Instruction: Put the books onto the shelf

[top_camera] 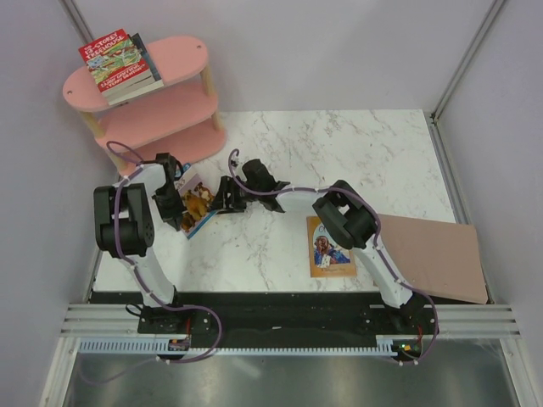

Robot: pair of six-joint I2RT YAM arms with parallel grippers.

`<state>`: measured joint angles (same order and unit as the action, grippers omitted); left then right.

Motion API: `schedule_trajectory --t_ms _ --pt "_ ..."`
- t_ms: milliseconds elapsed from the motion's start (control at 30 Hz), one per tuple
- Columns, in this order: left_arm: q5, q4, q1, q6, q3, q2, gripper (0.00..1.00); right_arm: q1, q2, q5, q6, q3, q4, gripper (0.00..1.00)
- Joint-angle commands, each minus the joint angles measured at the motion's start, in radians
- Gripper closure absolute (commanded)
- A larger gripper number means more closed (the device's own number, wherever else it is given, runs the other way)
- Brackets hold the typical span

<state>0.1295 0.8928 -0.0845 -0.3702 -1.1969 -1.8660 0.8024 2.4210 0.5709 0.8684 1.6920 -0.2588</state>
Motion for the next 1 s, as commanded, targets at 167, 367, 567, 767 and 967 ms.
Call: schedule_trajectory --t_ms 167,367,567,767,967 --pt "-0.067 -0.091 0.074 0.008 -0.001 -0.093 0.98 0.032 -0.013 -0.005 0.076 0.009 -0.091 0.44" --pt "-0.044 -0.091 0.115 0.007 0.025 -0.03 0.98 0.031 -0.037 -0.02 0.1 -0.05 -0.142 0.93" --pt "-0.06 -0.08 0.127 -0.003 0.102 0.254 0.39 -0.014 -0.209 -0.078 0.018 -0.236 -0.128 1.0" --pt "-0.287 -0.118 0.132 -0.036 0.14 0.583 0.0 -0.098 -0.442 -0.086 -0.046 -0.396 -0.099 1.0" --pt "-0.505 -0.445 0.134 -0.297 0.305 0.954 0.0 -0.164 -0.661 -0.097 -0.068 -0.45 -0.048 1.0"
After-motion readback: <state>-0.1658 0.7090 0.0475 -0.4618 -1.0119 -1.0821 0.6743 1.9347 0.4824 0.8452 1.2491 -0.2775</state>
